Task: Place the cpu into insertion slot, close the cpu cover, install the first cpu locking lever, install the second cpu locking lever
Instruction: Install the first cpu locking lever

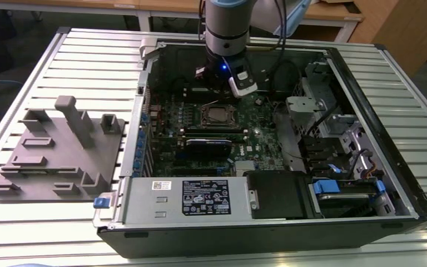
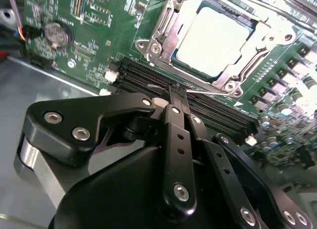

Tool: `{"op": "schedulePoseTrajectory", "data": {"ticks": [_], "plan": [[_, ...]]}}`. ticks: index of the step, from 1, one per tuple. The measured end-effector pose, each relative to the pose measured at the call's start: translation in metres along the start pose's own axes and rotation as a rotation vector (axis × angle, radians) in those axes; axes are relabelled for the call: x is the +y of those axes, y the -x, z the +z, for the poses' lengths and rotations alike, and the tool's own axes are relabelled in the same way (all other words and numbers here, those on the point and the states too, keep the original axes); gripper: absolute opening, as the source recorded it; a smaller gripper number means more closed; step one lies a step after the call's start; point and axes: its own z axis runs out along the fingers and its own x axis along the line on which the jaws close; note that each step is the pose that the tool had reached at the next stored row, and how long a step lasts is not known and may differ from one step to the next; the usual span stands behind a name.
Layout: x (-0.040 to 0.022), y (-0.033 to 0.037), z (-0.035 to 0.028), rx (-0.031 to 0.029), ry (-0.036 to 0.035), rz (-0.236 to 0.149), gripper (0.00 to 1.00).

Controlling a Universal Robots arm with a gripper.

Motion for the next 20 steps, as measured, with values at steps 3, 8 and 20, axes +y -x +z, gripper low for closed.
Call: {"op": "schedulePoseTrajectory", "data": {"ticks": [3, 8, 20], "plan": [[0.0001, -0.0006, 0.0003, -0.0051, -0.0011, 0.023, 0.1], [0.0, -0.001, 0.001, -0.0129, -0.0028, 0.058, 0.1], [0.0013, -0.0087, 0.0024, -0.0257, -0.0056, 0.116, 0.1]]}}
